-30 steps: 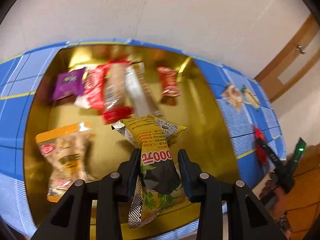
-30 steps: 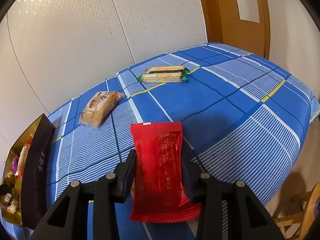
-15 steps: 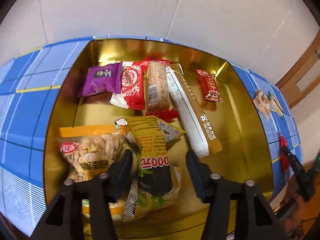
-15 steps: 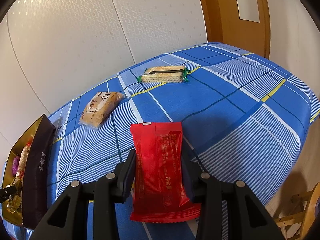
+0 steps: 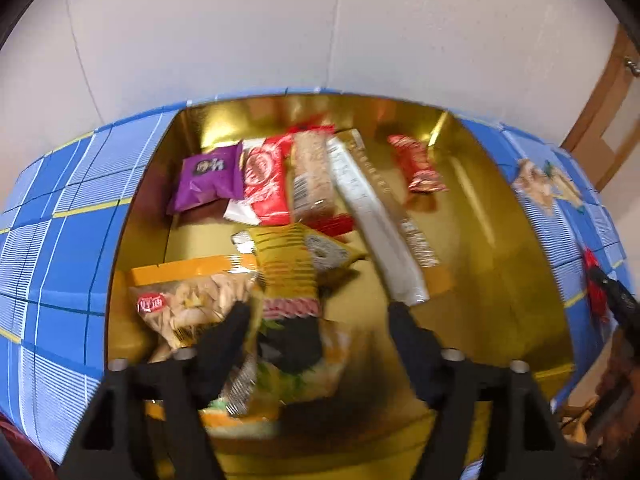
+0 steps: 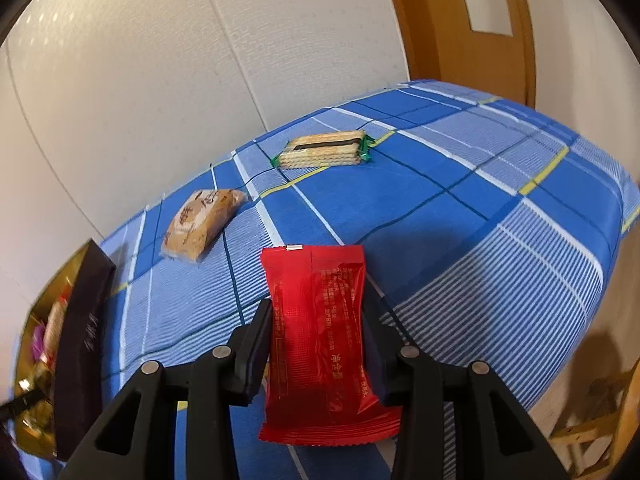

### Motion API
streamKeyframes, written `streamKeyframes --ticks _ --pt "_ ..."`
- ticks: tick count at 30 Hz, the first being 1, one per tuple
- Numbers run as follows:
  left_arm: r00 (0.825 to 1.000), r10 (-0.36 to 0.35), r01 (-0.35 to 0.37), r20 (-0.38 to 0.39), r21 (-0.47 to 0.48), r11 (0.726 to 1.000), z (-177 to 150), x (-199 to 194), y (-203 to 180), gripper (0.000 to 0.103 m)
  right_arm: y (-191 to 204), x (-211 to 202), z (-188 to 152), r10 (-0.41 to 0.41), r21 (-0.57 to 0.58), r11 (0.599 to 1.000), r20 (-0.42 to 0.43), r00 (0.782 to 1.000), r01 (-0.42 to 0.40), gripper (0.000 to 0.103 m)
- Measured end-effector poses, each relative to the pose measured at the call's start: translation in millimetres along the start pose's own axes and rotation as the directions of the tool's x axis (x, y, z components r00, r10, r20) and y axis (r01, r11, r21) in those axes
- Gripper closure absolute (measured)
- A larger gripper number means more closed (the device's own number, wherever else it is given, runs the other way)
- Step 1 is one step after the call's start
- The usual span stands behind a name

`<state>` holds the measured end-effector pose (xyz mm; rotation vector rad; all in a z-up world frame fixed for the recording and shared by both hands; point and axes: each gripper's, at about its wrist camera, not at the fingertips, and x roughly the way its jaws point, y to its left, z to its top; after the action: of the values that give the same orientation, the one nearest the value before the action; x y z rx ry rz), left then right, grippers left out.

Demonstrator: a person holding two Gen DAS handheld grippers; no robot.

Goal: Organize snacks
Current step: 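Carry the yellow bag into the gold tray and open the left gripper, then carry the large red packet into the gold tray and open the right gripper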

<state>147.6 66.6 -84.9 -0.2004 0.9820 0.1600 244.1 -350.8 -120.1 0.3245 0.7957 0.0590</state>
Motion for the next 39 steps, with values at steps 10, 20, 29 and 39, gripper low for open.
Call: streamKeyframes --ticks 10,20,29,39 --pt "0.998 -0.030 0.025 0.051 0.087 0.996 -8.2 -29.7 -34.3 0.021 -3.1 -10.5 -4.4 0.121 0.081 0.989 0.014 0.993 -0.122 0.062" --pt "0.998 -0.055 0.049 0.041 0.142 0.989 -16.8 -26.5 -46.8 0.020 30.7 -23.9 -20.0 0.200 -0.009 0.980 0.026 0.979 -0.200 0.062" --pt "0.997 -0.063 0.055 0.049 0.157 0.986 -20.2 -25.8 -46.9 0.019 74.3 -42.6 -34.0 0.241 -0.107 0.965 0.005 0.971 -0.239 0.062" --pt "0.994 -0.090 0.079 0.069 0.150 0.986 -21.0 -31.0 -40.6 0.019 146.9 -68.6 -36.1 0.284 -0.246 0.928 -0.024 0.959 -0.281 0.062"
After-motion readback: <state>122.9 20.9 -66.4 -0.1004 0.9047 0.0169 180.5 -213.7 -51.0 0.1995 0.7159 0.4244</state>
